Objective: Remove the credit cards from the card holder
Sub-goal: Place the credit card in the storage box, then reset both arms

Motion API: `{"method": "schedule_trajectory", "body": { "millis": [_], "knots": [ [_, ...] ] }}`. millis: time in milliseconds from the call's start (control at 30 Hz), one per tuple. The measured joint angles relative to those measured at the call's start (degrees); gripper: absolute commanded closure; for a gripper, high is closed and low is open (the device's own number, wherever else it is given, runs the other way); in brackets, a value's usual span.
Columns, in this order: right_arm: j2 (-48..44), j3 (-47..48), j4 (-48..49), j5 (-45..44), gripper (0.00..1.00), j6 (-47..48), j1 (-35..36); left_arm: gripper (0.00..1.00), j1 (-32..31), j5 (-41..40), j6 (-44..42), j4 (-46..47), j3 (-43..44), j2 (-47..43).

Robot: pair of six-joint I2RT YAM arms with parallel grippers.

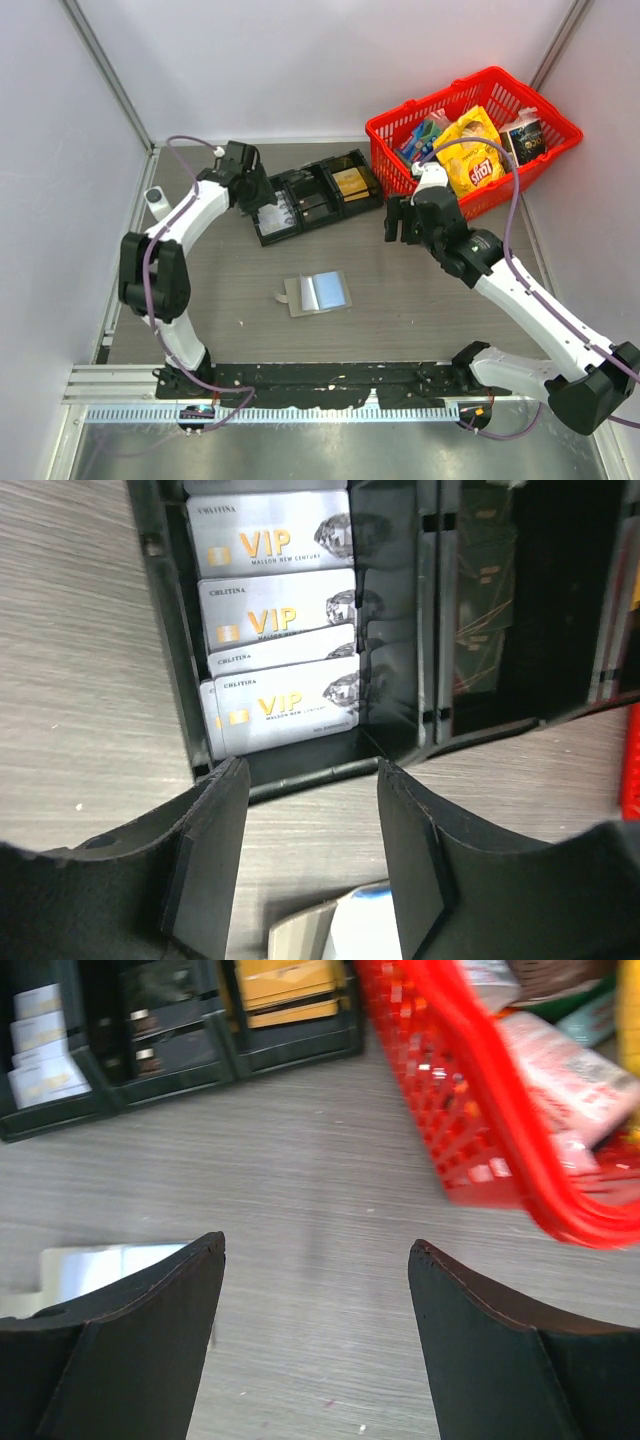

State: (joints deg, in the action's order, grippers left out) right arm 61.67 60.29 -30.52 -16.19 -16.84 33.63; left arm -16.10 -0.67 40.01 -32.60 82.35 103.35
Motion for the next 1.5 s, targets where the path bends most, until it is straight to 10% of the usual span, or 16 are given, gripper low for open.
{"method": "schedule_trajectory", "body": {
  "millis": [200, 933, 1500],
  "knots": [
    [-1.64, 1.44, -2.29, -12.79, 0.17, 1.29, 0.0, 0.01, 0.0, -4.92, -2.73, -4.07, -0.33, -12.07],
    [-28.98, 1.81, -0.02, -41.75, 0.15, 8.59, 0.0, 0.0, -0.33, -39.87, -14.01, -7.52, -14.34, -78.07],
    [-48.35, -13.03, 4.24, -44.28, 0.11, 10.73, 0.0, 0.0, -4.22, -42.6, -18.43, -7.15, -31.65, -98.92]
  ]
}}
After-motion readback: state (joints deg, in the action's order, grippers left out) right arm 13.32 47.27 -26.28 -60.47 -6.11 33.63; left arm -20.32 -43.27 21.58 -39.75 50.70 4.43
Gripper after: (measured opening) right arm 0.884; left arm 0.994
